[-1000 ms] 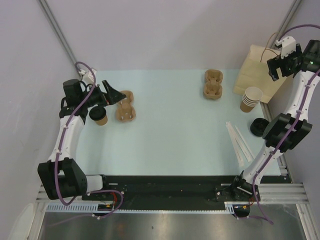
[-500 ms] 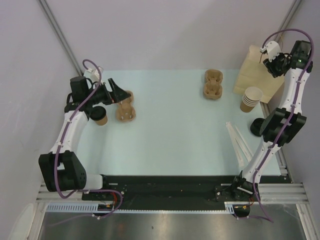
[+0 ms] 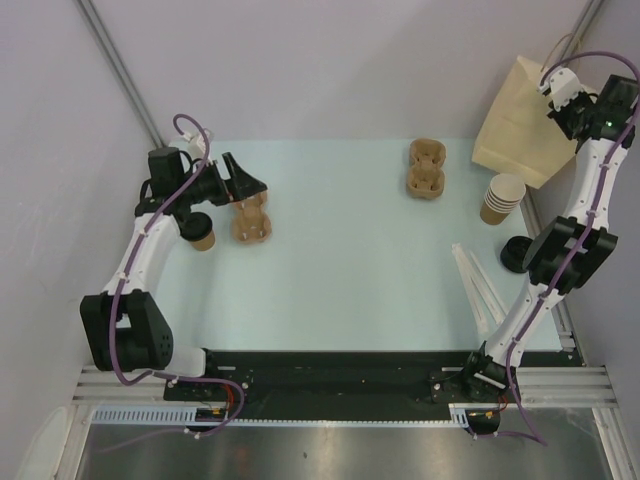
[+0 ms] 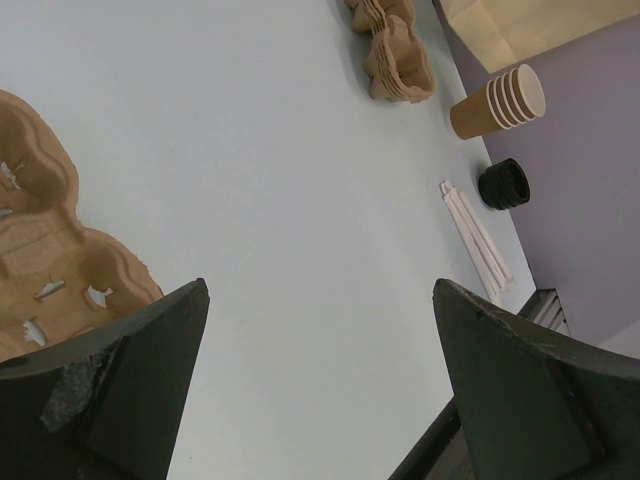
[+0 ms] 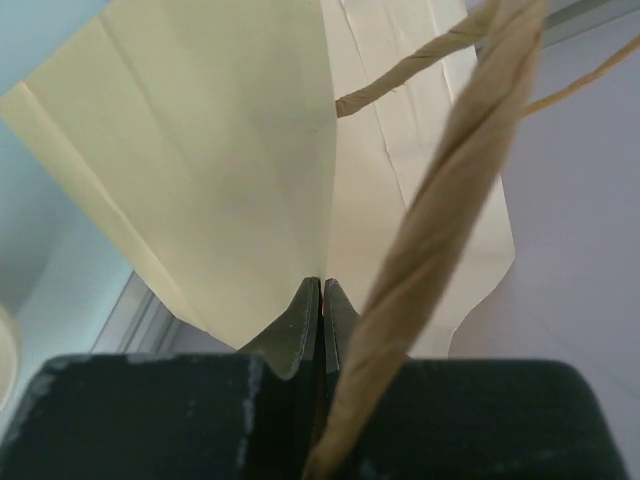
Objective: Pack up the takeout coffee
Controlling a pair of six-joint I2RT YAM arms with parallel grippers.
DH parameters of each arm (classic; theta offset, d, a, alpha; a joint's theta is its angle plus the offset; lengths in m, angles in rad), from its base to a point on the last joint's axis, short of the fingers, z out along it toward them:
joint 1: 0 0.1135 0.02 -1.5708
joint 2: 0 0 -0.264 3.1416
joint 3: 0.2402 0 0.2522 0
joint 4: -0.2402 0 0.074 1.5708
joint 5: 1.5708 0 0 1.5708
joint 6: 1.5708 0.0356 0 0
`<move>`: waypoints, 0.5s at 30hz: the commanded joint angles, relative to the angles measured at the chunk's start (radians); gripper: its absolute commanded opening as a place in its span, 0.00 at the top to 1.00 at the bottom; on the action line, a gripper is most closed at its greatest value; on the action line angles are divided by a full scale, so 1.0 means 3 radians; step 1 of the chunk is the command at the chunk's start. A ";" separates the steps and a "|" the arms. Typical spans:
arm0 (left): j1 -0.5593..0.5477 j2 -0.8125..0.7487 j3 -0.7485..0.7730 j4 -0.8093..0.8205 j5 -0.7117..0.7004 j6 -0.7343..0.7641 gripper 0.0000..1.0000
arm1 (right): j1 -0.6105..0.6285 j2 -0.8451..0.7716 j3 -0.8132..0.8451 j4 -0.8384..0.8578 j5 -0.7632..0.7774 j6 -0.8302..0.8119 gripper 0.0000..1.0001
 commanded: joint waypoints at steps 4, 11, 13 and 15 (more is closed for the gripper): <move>-0.0021 -0.0019 0.0171 -0.0006 -0.0196 0.0138 0.01 | 0.0130 -0.0534 0.0172 0.0957 -0.0097 0.0337 1.00; -0.0021 -0.0070 0.0166 -0.0057 -0.0421 0.0205 0.01 | 0.0647 -0.1116 0.0014 0.1096 -0.0246 0.0517 1.00; -0.0016 -0.0080 0.0191 -0.0123 -0.0523 0.0292 0.01 | 0.0790 -0.1255 -0.0083 0.1020 -0.0342 0.0487 1.00; -0.0011 -0.0080 0.0212 -0.0185 -0.0534 0.0333 0.01 | 0.1004 -0.1470 -0.0267 0.0973 -0.0404 0.0410 1.00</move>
